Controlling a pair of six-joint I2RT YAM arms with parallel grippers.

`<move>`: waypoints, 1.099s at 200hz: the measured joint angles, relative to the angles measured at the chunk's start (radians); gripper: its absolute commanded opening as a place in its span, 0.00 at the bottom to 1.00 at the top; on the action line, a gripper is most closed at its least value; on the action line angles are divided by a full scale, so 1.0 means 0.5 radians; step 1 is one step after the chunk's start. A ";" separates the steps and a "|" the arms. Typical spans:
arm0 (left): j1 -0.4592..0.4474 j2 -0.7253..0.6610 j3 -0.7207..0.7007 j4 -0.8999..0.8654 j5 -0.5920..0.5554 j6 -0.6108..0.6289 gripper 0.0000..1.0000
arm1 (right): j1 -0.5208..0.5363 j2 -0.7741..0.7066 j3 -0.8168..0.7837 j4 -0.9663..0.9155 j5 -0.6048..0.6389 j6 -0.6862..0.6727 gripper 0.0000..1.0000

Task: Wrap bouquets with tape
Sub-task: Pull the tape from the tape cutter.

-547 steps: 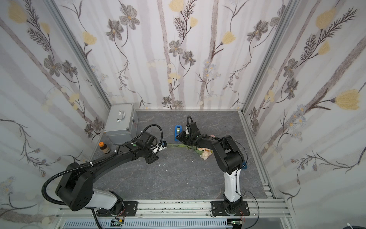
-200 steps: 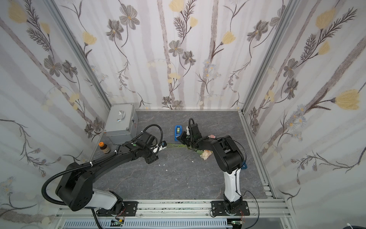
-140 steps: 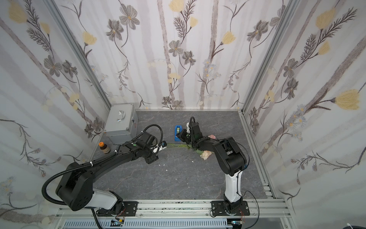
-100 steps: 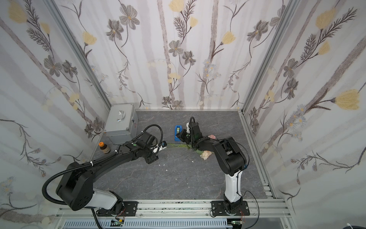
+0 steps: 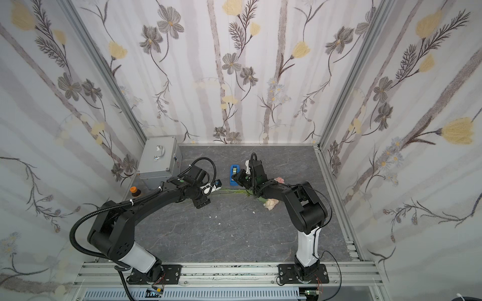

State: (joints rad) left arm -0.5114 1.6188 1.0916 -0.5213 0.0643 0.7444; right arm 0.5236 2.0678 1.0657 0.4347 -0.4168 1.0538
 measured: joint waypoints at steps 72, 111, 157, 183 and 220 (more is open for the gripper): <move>0.098 0.450 0.380 -0.101 0.216 0.298 0.77 | 0.014 -0.094 -0.063 -0.018 0.001 -0.008 0.00; 0.117 0.613 0.578 -0.160 0.326 0.425 0.78 | 0.014 -0.112 -0.090 -0.028 0.008 -0.009 0.00; 0.127 0.764 0.723 -0.324 0.408 0.556 0.79 | 0.019 -0.153 -0.111 -0.038 0.014 -0.022 0.00; 0.136 0.823 0.803 -0.337 0.418 0.588 0.78 | 0.025 -0.161 -0.121 -0.041 0.035 -0.022 0.00; 0.138 0.906 0.887 -0.394 0.416 0.617 0.73 | 0.034 -0.167 -0.132 -0.041 0.052 -0.022 0.00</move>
State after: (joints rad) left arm -0.4423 2.0716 1.5352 -0.7185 0.2722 1.0531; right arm 0.5404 1.9842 0.9997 0.4141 -0.3908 1.0428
